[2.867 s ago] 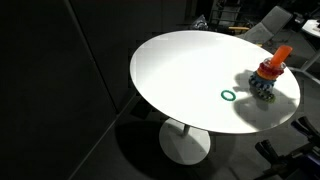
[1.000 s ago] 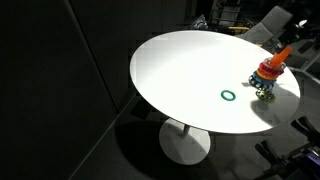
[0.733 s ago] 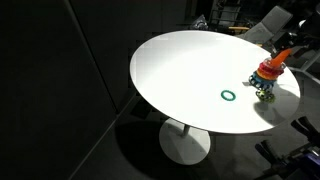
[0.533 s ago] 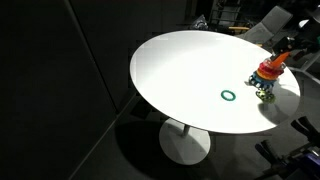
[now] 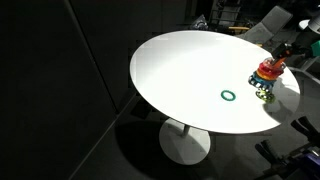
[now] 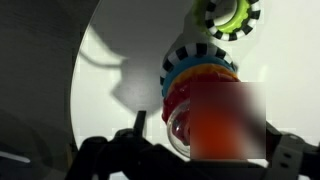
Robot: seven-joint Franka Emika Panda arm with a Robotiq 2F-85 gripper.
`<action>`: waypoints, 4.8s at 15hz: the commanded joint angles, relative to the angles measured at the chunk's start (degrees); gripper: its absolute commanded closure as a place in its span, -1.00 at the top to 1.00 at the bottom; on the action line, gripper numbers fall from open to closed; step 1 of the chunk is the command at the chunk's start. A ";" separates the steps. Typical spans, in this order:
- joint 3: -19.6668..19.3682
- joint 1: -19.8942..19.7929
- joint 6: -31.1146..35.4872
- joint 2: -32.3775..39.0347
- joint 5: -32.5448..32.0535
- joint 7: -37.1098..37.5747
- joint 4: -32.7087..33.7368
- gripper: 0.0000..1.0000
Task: Take a ring off of the ring toss toy
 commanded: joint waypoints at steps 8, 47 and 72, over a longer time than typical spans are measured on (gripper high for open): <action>-2.90 5.16 2.08 0.20 1.97 0.63 -0.68 1.00; 5.62 2.33 -5.40 -20.75 10.46 -3.62 -7.28 0.25; 11.91 -1.79 -6.31 -5.06 -2.11 4.30 -4.49 0.25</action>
